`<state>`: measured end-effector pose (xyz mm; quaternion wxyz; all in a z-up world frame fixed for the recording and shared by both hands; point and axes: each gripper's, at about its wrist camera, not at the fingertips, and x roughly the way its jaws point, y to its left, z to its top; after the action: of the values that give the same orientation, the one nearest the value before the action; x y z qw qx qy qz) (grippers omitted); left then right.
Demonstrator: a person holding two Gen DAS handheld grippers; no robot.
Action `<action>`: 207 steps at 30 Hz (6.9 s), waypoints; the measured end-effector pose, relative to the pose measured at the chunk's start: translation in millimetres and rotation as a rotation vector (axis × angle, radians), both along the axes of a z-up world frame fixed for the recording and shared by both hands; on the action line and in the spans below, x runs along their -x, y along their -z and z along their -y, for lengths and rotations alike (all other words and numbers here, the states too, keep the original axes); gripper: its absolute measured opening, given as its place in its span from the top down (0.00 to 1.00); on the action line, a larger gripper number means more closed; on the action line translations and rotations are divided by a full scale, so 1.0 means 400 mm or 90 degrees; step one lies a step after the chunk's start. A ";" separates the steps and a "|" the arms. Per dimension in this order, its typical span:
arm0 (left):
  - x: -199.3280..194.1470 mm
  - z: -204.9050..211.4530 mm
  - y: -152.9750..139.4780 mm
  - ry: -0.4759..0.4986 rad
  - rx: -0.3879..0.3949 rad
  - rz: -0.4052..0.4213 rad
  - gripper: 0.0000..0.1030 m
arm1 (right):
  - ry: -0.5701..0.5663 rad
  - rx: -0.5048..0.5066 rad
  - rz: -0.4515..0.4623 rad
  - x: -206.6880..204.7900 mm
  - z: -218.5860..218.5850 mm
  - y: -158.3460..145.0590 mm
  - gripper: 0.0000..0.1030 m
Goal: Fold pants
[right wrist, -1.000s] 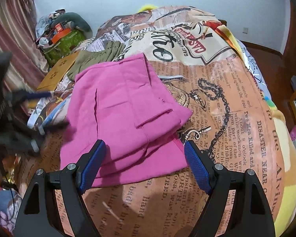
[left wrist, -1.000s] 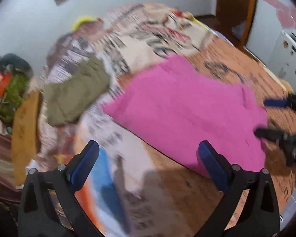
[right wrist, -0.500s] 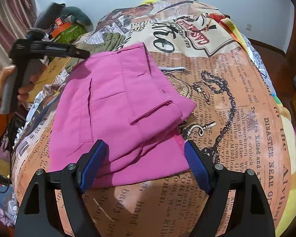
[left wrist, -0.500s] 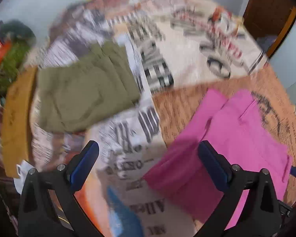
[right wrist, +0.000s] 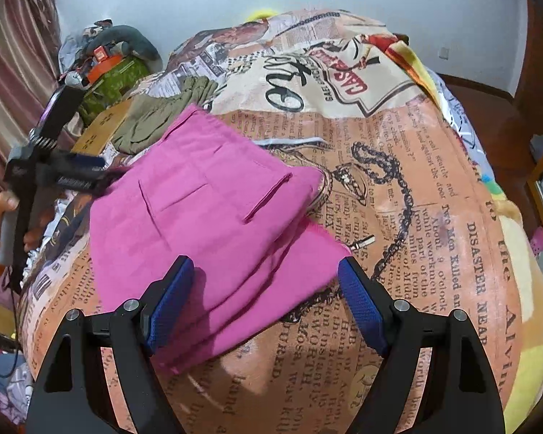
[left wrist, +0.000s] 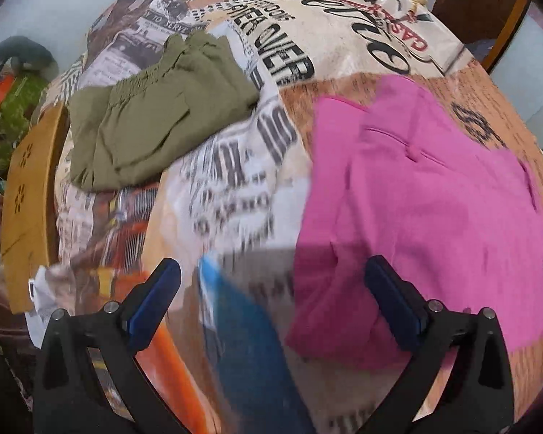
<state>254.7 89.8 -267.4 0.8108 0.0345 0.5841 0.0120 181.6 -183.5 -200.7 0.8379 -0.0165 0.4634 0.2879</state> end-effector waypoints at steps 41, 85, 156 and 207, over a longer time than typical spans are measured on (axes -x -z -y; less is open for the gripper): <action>0.018 0.013 -0.120 -0.021 0.081 0.097 0.31 | -0.066 -0.029 -0.045 -0.201 -0.117 0.020 0.61; 0.171 0.048 -0.054 0.004 0.011 0.071 0.10 | -0.108 0.034 -0.025 -0.029 -0.073 0.034 0.36; 0.093 0.048 -0.066 -0.056 0.139 0.116 0.80 | -0.039 -0.117 -0.016 -0.096 -0.031 0.008 0.93; -0.224 -0.530 -0.156 -0.209 0.012 0.207 0.83 | -0.164 -0.101 0.095 -0.420 -0.696 -0.113 0.94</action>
<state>344.2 301.6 -205.0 0.8817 -0.0709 0.4437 0.1442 349.6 94.8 -155.4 0.8248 -0.0307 0.3698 0.4266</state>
